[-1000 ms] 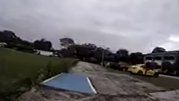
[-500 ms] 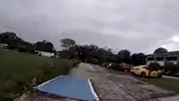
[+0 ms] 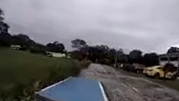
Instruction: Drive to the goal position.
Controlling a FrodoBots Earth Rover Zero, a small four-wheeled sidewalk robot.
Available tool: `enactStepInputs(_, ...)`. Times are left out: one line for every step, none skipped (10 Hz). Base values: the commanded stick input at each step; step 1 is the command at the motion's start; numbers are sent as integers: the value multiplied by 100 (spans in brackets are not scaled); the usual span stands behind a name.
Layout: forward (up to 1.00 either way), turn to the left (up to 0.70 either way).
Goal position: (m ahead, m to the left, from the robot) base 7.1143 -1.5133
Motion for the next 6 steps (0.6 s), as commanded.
enactStepInputs(50,0)
enactStepInputs(50,0)
enactStepInputs(50,0)
enactStepInputs(50,0)
enactStepInputs(50,0)
enactStepInputs(50,0)
